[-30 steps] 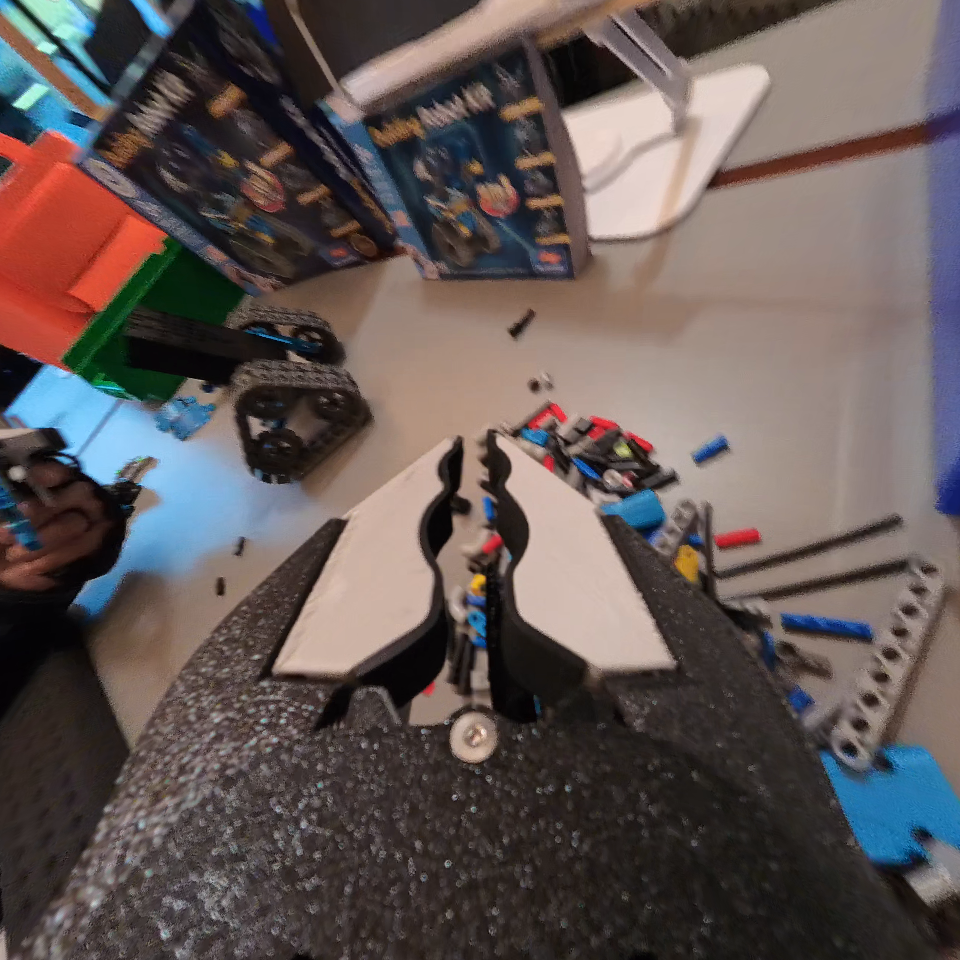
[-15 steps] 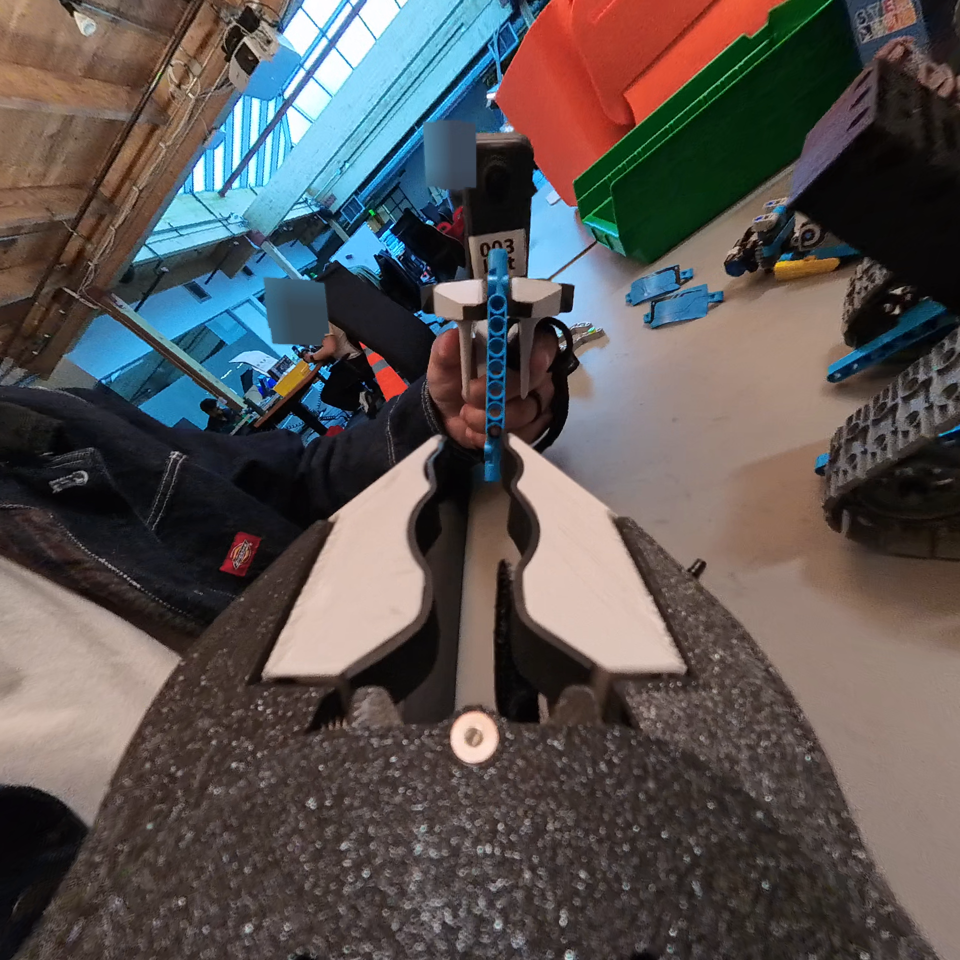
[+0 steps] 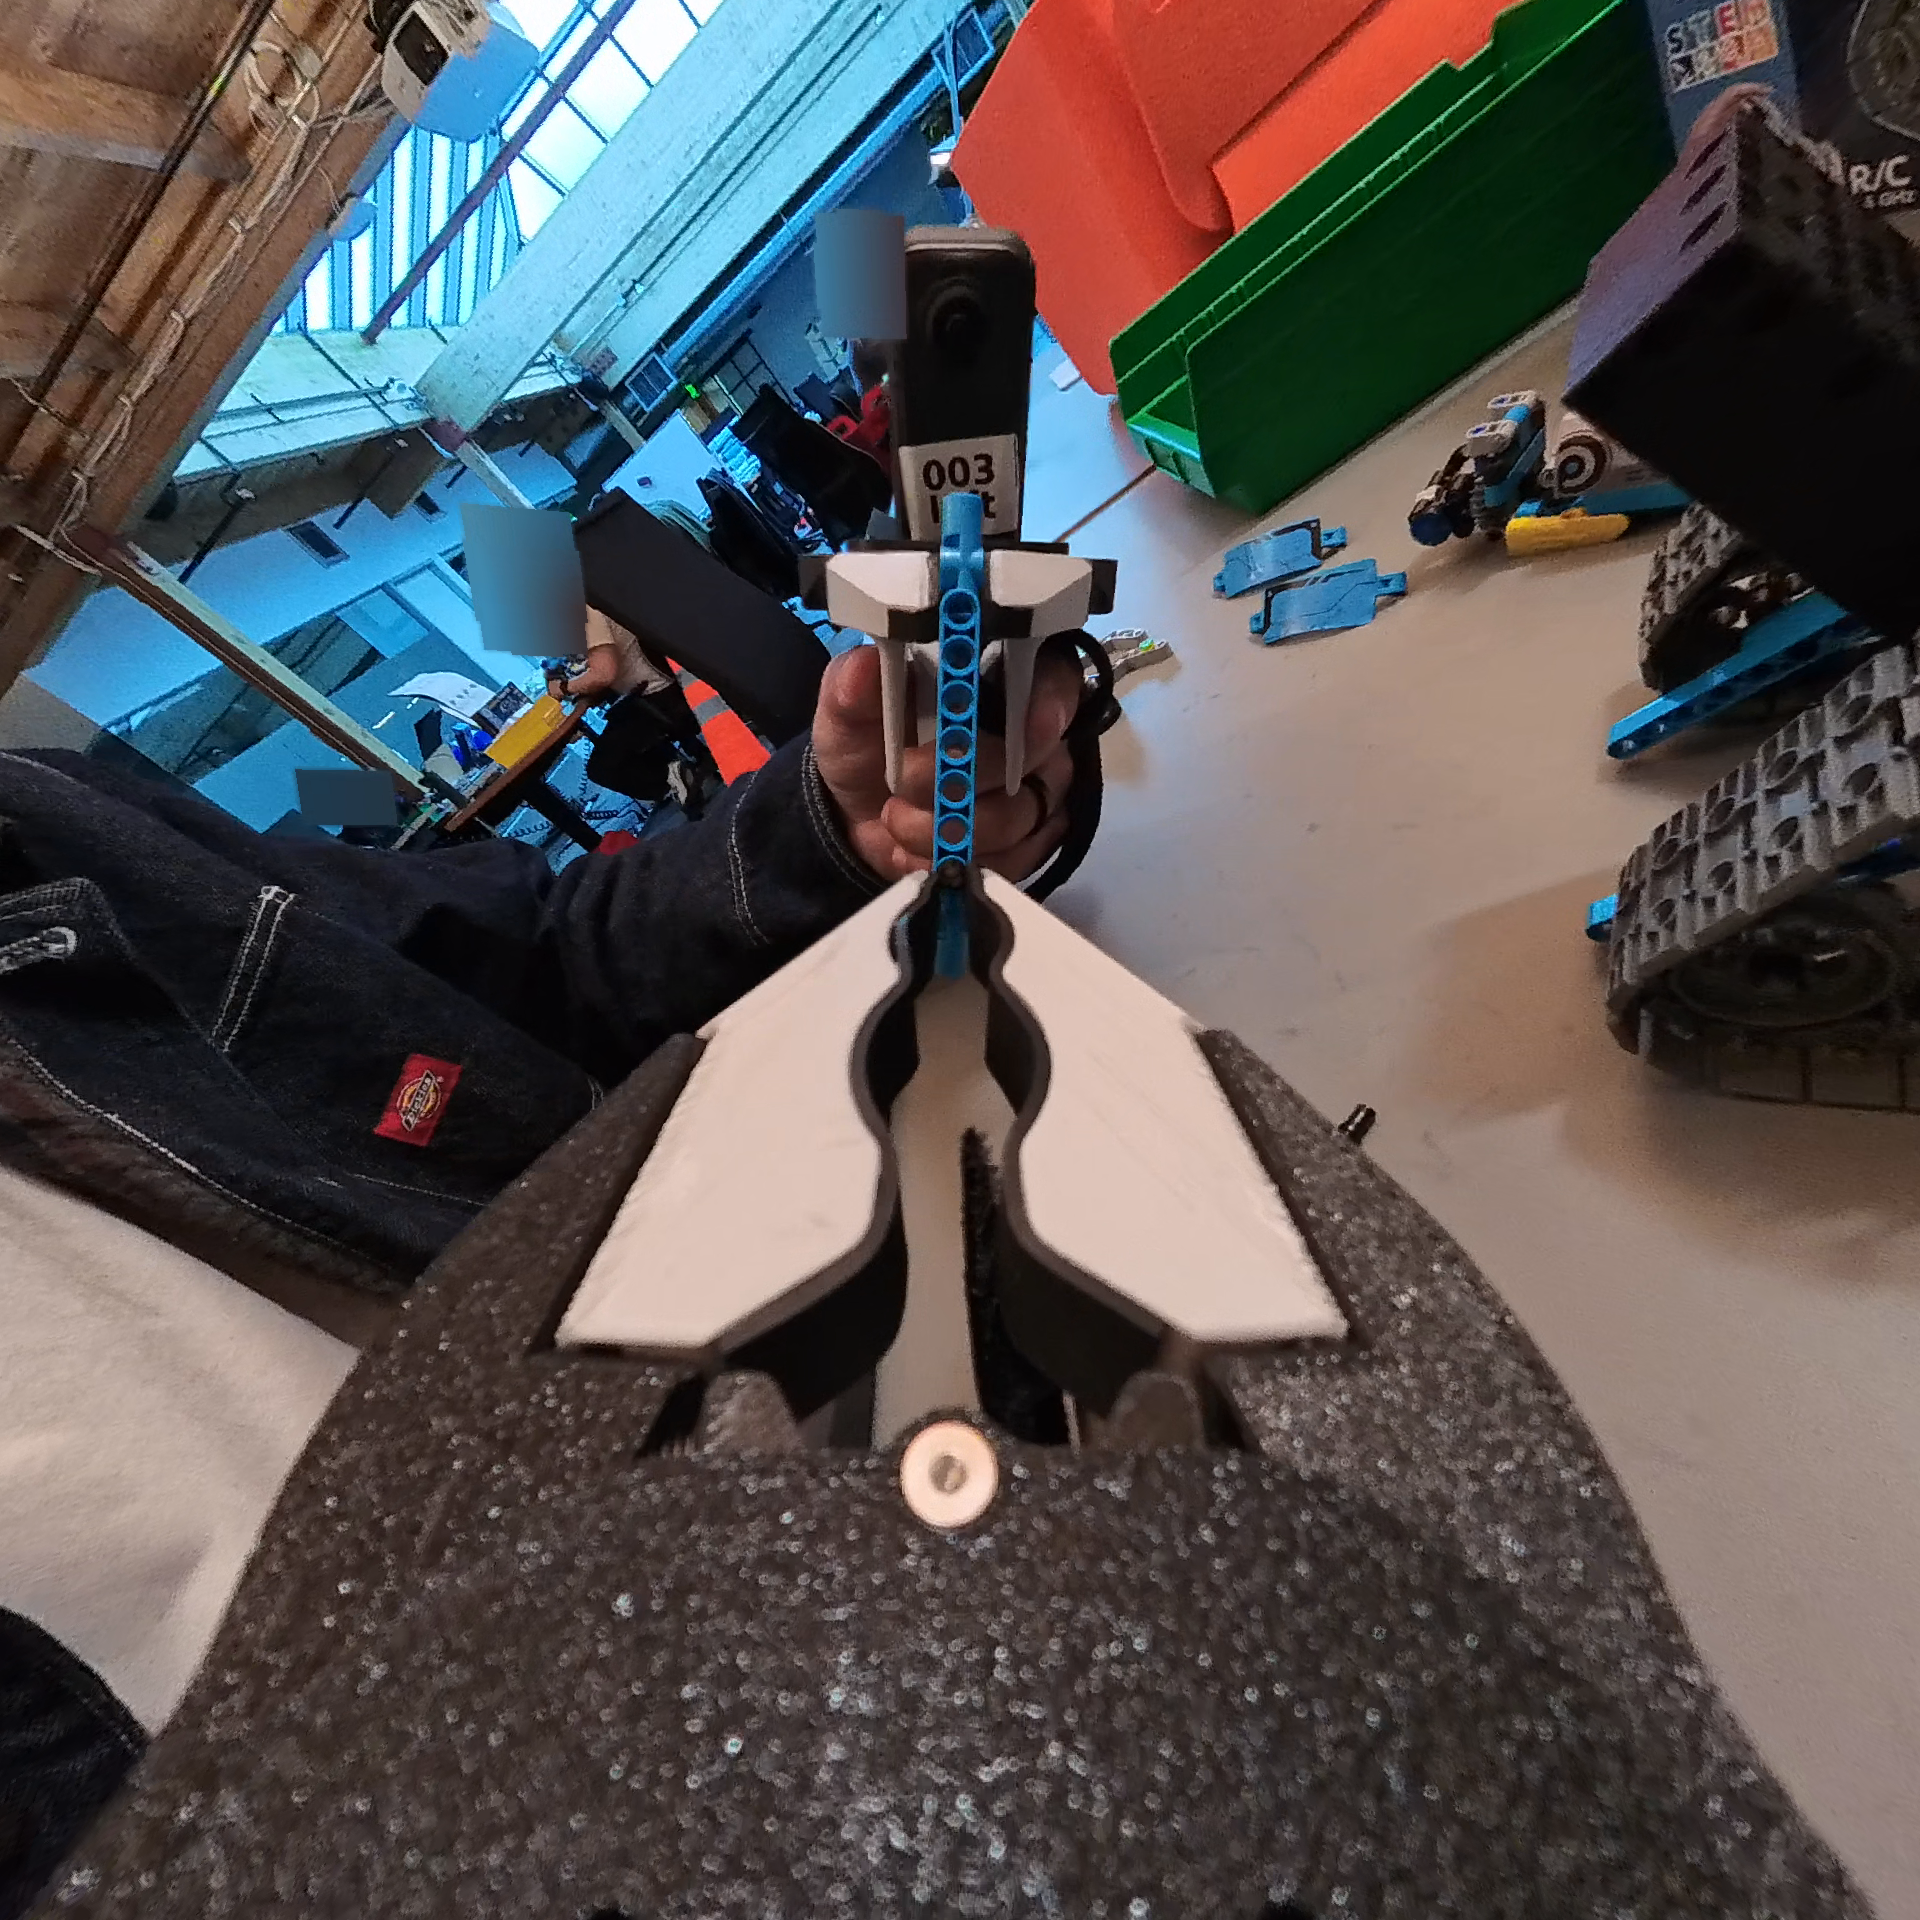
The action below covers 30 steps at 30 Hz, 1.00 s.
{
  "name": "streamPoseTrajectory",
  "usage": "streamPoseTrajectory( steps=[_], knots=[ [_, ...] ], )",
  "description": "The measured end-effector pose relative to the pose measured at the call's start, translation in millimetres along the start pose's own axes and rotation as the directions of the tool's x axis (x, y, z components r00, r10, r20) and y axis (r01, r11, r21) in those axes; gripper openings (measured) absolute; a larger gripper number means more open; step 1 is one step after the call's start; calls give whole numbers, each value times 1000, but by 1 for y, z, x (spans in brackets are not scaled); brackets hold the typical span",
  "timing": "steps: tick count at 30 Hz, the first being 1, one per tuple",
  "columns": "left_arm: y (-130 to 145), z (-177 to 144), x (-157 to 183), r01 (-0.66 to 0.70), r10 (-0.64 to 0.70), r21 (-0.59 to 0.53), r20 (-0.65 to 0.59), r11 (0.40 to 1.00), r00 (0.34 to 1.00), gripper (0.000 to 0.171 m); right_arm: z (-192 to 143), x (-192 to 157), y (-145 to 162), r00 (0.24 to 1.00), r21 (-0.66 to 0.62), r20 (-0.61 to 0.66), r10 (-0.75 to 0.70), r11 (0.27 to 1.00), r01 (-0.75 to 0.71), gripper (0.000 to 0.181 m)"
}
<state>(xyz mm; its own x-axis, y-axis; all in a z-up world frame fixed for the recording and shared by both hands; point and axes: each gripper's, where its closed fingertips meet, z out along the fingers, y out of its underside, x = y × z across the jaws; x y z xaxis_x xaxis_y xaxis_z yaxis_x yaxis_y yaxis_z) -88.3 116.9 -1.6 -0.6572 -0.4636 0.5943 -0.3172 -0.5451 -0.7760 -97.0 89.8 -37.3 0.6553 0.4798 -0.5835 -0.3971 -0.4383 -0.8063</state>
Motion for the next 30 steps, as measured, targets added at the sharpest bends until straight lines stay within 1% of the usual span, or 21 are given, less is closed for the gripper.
streamPoseTrajectory(
  steps=[3,5,8,10,13,16,23,28,30],
  knots=[
    [1,1,2,-2,2,-3,-10,1000,1000,5,1,-2,2,1000,-7,10,1,1000,-1,2],
    [3,1,1,4,-4,-13,-8,1000,1000,6,2,0,5,1000,-27,-8,-18,999,18,2],
    [2,1,3,6,-6,-12,-17,1000,1000,6,4,-2,6,1000,-28,13,5,1000,-5,2],
    [4,2,2,-9,9,-22,-5,1000,1000,5,4,0,7,1000,-33,4,11,999,-11,2],
    [9,4,4,-39,39,-51,-3,998,999,5,4,-2,7,999,-32,31,43,999,-42,2],
    [13,6,3,-82,84,-82,20,993,996,6,6,0,14,999,-69,18,41,997,-39,2],
    [8,4,3,-58,59,-54,13,997,998,5,7,1,14,1000,-73,13,26,997,-25,3],
    [10,4,3,-61,62,-64,11,996,998,6,7,1,16,1000,-81,7,11,997,-10,2],
    [10,4,3,-59,60,-61,9,996,998,6,8,-1,15,999,-75,19,26,997,-25,5]
  ],
)
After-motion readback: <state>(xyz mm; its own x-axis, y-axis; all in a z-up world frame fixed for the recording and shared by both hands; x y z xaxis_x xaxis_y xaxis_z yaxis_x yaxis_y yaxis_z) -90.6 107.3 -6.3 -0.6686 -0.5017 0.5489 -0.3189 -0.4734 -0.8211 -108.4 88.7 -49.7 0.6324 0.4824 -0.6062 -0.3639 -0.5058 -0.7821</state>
